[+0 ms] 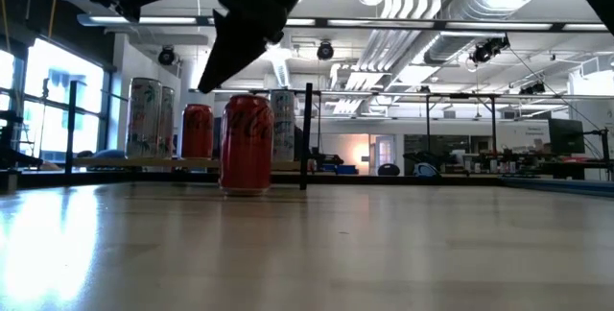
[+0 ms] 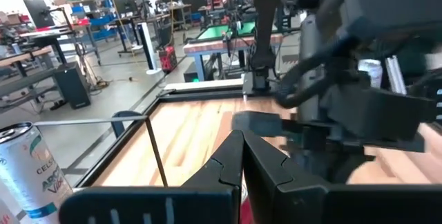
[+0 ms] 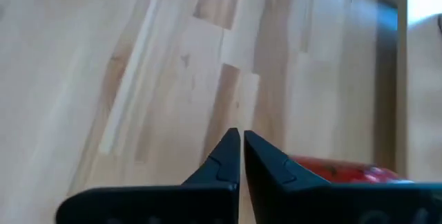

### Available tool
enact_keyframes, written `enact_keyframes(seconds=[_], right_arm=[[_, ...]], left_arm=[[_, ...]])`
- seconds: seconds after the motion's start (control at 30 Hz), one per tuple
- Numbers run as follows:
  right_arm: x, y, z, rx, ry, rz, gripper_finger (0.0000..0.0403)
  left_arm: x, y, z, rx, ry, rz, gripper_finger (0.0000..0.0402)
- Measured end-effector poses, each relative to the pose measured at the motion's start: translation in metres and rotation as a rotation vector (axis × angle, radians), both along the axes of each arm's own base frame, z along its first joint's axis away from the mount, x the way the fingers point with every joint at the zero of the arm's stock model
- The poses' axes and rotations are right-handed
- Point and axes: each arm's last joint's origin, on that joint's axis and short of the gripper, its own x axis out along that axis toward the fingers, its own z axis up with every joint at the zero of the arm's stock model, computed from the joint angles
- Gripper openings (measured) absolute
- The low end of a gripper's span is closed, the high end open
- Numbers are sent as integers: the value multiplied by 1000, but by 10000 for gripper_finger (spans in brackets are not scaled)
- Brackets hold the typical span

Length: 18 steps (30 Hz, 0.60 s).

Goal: Place canned beverage on shelf
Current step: Put the red-black soda can on the shelf aligned with the other red-black soda can

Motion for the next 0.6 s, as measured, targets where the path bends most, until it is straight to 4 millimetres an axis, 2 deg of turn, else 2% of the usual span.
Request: enact_keyframes(seconds=[0.13,0.23,0.43,0.6], right_arm=[[-14,13,-14,32,-101,20,2],[-34,15,-20,61,-175,2,0],[-82,1,-37,135,-348,-58,0],[-119,-15,-39,161,-462,-114,0]], left_arm=[[4,0,-3,16,25,32,1],[7,0,-5,21,46,56,1],[19,-2,-11,-12,78,52,1],[29,-4,-15,-54,105,59,4]])
